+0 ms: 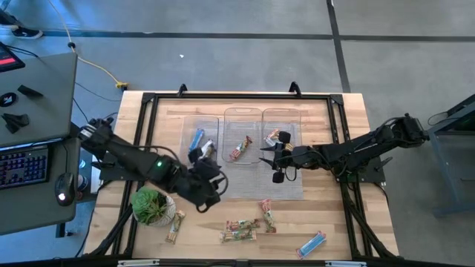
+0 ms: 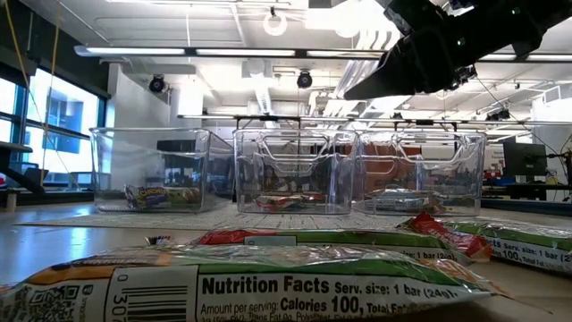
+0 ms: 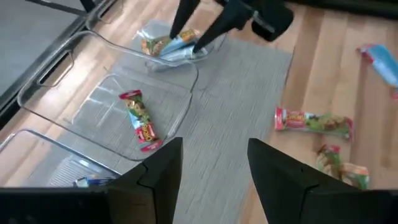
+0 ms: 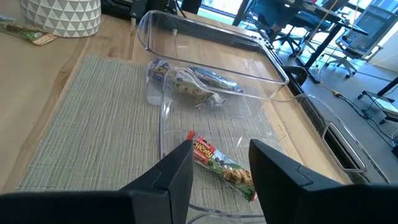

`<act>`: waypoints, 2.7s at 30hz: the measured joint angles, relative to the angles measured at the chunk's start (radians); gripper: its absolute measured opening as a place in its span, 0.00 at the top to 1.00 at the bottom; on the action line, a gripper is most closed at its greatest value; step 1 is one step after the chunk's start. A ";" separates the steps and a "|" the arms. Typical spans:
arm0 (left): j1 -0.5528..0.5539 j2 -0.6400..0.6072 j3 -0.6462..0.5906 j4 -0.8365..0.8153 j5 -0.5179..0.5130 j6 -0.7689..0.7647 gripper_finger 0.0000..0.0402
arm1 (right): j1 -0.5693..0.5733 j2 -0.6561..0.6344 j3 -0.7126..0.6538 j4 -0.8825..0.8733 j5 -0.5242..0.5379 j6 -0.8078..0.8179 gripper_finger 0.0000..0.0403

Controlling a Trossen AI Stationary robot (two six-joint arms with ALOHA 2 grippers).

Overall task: Pick and place Granola Bars by type
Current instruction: Put the red granola bar into the middle transparent bin

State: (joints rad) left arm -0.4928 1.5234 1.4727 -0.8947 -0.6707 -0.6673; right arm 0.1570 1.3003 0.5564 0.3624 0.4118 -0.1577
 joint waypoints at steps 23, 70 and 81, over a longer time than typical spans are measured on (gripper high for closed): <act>-0.084 0.000 -0.121 0.012 -0.031 -0.177 0.56 | 0.001 0.000 0.000 0.009 -0.607 0.193 0.65; -0.083 0.000 -0.119 0.010 -0.047 -0.176 0.56 | 0.387 0.044 0.000 -0.172 -0.159 0.702 0.66; -0.083 0.000 -0.119 0.011 -0.061 -0.176 0.56 | 0.349 0.309 -0.001 -0.073 -0.143 0.797 0.66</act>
State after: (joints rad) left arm -0.5758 1.5230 1.3533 -0.8836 -0.7315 -0.8436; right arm 0.5063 1.6088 0.5556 0.2895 0.2685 0.6395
